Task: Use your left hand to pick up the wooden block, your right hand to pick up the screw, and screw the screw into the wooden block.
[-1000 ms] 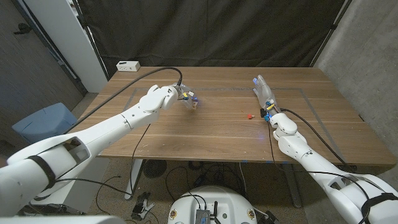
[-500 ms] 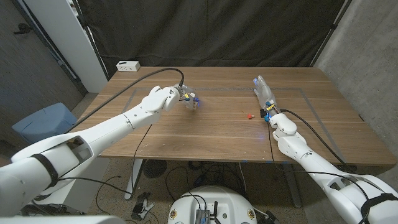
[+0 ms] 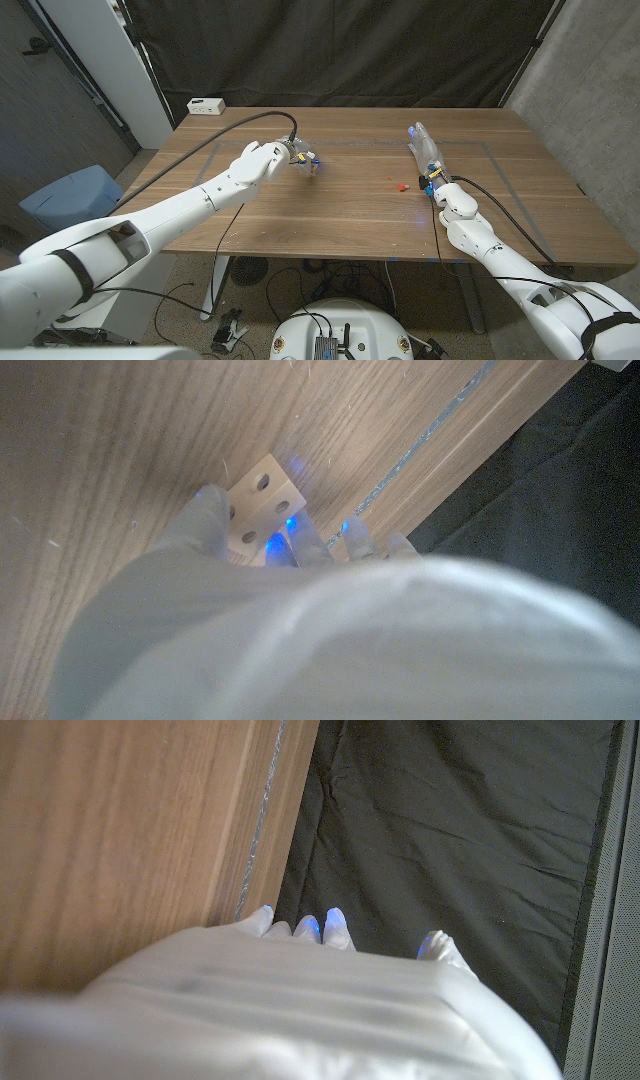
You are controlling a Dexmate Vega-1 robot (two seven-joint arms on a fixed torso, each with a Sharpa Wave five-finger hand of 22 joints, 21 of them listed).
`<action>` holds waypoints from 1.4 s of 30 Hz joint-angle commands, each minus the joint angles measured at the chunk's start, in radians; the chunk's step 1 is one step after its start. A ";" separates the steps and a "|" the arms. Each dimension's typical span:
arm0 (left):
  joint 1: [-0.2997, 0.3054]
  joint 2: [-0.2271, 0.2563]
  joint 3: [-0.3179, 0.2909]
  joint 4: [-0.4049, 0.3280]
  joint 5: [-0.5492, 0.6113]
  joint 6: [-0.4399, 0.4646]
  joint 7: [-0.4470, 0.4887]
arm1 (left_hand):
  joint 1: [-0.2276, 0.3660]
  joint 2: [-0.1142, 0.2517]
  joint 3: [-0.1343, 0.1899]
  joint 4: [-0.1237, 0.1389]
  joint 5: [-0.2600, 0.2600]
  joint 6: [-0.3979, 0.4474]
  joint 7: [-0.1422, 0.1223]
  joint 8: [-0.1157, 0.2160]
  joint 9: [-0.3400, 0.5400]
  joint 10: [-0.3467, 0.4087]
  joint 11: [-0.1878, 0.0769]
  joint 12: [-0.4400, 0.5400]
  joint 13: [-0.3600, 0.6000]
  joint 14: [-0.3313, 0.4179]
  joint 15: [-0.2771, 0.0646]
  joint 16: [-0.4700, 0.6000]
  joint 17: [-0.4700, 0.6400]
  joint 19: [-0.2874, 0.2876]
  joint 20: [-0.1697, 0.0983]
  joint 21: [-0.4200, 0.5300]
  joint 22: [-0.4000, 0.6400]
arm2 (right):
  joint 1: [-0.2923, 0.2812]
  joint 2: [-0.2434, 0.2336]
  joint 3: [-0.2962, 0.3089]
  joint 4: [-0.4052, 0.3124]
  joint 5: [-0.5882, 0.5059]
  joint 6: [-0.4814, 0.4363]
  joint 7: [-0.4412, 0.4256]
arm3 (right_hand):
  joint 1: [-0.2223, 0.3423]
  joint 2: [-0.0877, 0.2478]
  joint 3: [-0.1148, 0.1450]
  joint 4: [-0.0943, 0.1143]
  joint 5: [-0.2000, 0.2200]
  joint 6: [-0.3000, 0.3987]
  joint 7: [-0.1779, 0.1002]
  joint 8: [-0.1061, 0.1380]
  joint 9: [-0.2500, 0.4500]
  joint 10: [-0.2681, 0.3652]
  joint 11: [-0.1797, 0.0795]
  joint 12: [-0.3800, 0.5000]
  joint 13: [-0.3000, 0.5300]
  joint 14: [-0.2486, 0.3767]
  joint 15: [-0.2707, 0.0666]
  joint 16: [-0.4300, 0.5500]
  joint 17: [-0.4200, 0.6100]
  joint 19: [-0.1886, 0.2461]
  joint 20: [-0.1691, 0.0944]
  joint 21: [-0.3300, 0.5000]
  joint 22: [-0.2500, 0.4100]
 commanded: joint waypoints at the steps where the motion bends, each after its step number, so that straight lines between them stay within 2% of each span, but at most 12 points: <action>1: 0.011 -0.002 0.005 -0.006 0.031 0.024 0.018 | 0.021 -0.005 -0.011 0.000 -0.002 0.034 0.000 0.007 0.004 0.033 0.002 0.009 0.003 0.022 -0.002 0.002 0.001 0.017 0.003 0.004 0.003 | -0.004 0.000 0.004 0.002 0.004 0.004 0.000 | -0.003 0.001 0.001 -0.005 -0.006 0.005 -0.009 0.002 0.005 0.011 0.001 0.007 0.006 0.002 0.001 0.010 0.002 -0.010 -0.009 0.007 0.004; 10: 0.011 -0.003 0.006 -0.003 0.038 0.020 0.023 | 0.049 -0.007 -0.019 -0.002 -0.001 0.092 0.000 0.010 0.004 0.069 -0.001 0.009 0.008 0.054 -0.025 0.001 0.002 0.037 0.004 0.000 0.003 | -0.009 -0.002 0.006 -0.001 0.006 0.007 0.001 | -0.004 0.001 0.002 -0.005 -0.006 0.004 -0.009 0.001 0.005 0.014 0.000 0.008 0.006 0.003 0.000 0.010 0.002 -0.008 -0.010 0.007 0.004; 18: 0.013 -0.001 0.003 -0.004 0.043 0.018 0.036 | 0.073 -0.004 -0.033 0.001 -0.004 0.181 0.000 0.015 0.005 0.118 -0.002 0.013 0.016 0.080 -0.040 -0.001 0.002 0.057 0.003 -0.001 0.002 | -0.003 0.000 0.004 0.006 0.004 0.009 0.005 | -0.005 0.001 0.002 -0.006 -0.006 0.005 -0.010 0.002 0.005 0.015 -0.003 0.007 0.006 0.004 -0.001 0.010 0.002 -0.008 -0.010 0.007 0.004; 26: 0.023 0.006 0.000 -0.005 0.053 0.011 0.075 | 0.087 0.003 -0.049 0.006 -0.007 0.256 -0.001 0.012 0.005 0.189 -0.001 0.024 0.024 0.123 -0.061 0.002 0.003 0.087 0.003 0.000 0.002 | -0.001 0.004 0.002 0.010 0.002 0.011 0.003 | -0.005 0.002 0.002 -0.006 -0.006 0.006 -0.011 0.002 0.005 0.016 -0.008 0.007 0.006 0.004 -0.002 0.010 0.002 -0.007 -0.011 0.008 0.004; 42: 0.032 0.003 -0.006 -0.001 0.057 0.021 0.094 | 0.132 0.012 -0.075 0.004 -0.005 0.410 0.000 0.010 0.005 0.316 -0.007 0.023 0.029 0.185 -0.101 -0.002 0.003 0.140 0.003 -0.003 0.002 | -0.001 0.005 0.000 0.009 -0.002 0.007 -0.002 | -0.006 0.004 0.004 -0.007 -0.006 0.008 -0.011 0.003 0.005 0.018 -0.007 0.006 0.006 0.005 -0.002 0.010 0.002 -0.006 -0.011 0.008 0.004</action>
